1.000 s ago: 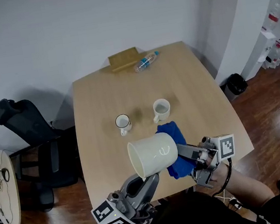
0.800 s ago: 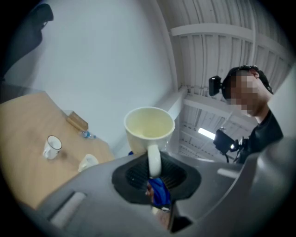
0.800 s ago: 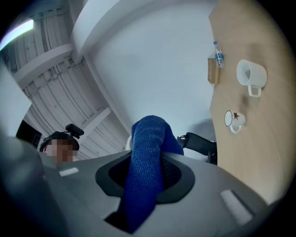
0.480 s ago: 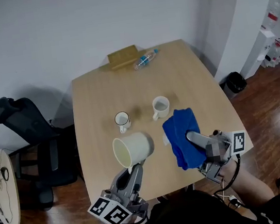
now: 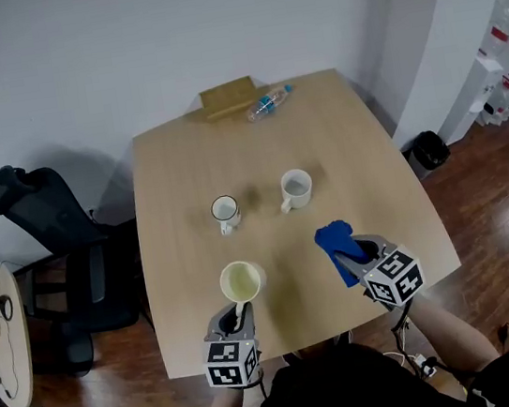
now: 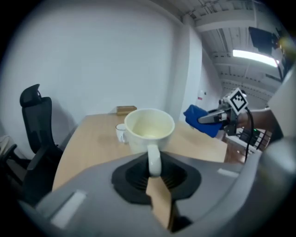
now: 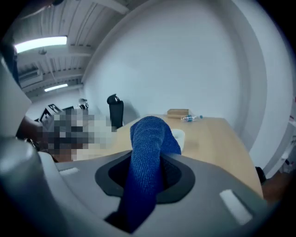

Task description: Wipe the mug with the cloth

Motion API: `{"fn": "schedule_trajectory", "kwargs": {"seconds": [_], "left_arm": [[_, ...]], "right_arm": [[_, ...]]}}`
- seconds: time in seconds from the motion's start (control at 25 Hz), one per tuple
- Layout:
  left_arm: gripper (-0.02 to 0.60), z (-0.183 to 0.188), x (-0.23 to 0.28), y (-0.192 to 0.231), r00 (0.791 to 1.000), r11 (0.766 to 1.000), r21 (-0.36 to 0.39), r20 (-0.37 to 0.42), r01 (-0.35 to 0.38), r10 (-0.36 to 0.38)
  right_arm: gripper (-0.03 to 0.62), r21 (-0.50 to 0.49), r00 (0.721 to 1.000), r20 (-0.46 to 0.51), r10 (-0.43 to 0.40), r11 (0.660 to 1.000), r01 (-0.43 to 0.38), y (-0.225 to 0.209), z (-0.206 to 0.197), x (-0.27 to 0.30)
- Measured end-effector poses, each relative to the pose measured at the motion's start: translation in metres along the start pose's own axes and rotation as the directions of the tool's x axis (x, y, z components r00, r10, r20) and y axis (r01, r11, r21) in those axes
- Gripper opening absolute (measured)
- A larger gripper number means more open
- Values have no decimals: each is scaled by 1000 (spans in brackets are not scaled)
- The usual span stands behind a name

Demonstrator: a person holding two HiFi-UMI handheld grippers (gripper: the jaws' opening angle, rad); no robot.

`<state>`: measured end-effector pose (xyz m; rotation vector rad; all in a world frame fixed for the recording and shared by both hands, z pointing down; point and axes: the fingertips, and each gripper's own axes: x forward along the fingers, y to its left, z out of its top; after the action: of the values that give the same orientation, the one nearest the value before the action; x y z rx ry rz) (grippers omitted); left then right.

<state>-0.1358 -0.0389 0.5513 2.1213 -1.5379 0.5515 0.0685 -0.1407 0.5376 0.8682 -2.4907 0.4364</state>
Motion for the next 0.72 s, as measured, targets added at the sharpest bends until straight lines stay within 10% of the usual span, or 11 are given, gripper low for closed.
{"fn": "schedule_trajectory", "kwargs": {"seconds": [0.4,0.72], "left_arm": [[38,-68,48,11,988,999,51,-150,-16,24],[38,-102,62,20,975,1000,12,-219,-26,29]], "right_arm": [[110,-114,938,-338,-75,993,38,-6,-117,71],[114,-158,909,-399,-121,985,62,-11,-146,81]]}}
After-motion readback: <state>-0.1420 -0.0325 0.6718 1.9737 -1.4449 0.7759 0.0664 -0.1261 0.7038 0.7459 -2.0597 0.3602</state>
